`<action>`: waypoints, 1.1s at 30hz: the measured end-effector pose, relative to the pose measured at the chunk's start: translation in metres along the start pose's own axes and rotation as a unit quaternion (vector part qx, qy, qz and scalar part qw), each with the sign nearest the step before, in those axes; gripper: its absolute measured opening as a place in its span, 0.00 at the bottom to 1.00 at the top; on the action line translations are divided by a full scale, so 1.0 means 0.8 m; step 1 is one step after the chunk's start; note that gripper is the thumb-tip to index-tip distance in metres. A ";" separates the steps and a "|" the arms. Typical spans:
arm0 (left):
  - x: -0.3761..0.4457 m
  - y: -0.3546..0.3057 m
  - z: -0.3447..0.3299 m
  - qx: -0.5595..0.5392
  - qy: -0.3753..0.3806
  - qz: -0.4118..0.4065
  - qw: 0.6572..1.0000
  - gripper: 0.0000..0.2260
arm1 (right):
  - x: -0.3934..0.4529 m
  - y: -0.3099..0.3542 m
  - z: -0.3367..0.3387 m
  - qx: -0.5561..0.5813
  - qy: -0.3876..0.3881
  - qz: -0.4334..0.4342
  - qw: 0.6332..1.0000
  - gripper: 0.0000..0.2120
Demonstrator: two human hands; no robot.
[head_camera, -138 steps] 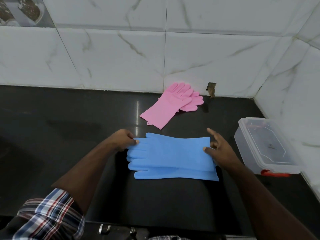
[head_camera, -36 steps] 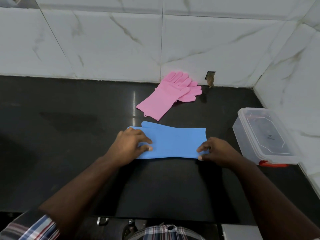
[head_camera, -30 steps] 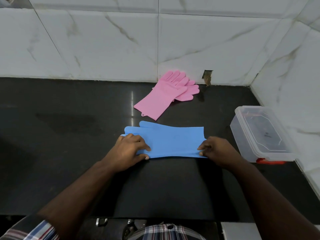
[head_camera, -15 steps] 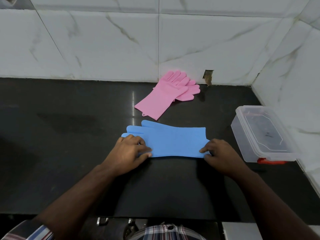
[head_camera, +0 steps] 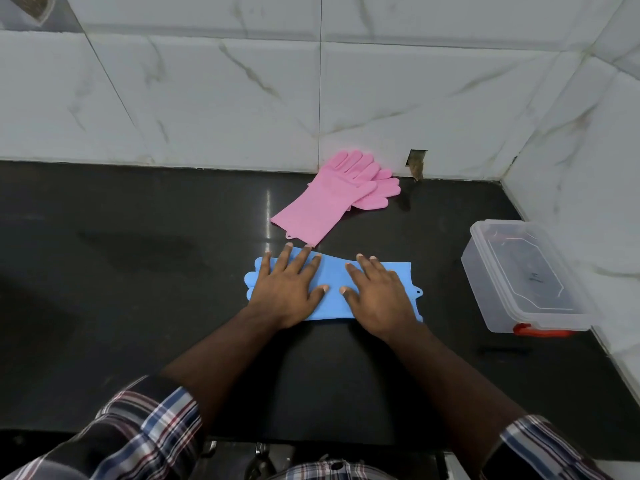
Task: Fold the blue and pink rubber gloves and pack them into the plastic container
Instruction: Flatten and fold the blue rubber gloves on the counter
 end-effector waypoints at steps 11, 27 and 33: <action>-0.001 0.025 -0.018 -0.021 0.023 0.023 0.999 0.32 | -0.014 -0.029 -0.024 -0.039 0.015 -0.065 0.997 0.33; -0.014 0.049 -0.008 -0.044 0.056 0.008 0.997 0.32 | -0.012 -0.028 -0.018 -0.028 0.052 -0.055 0.997 0.34; -0.008 0.019 0.012 0.010 0.071 -0.010 0.997 0.37 | -0.023 -0.072 0.030 0.164 -0.044 -0.135 0.976 0.27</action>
Point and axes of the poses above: each hand's wrist, its own x-axis towards the middle knuckle, its own z-axis out of the back of the hand, y = z × x, the point moved 5 cm from there along x, towards the middle knuckle, and after that the axes turned 13 degrees about -x, right-handed, at the moved point
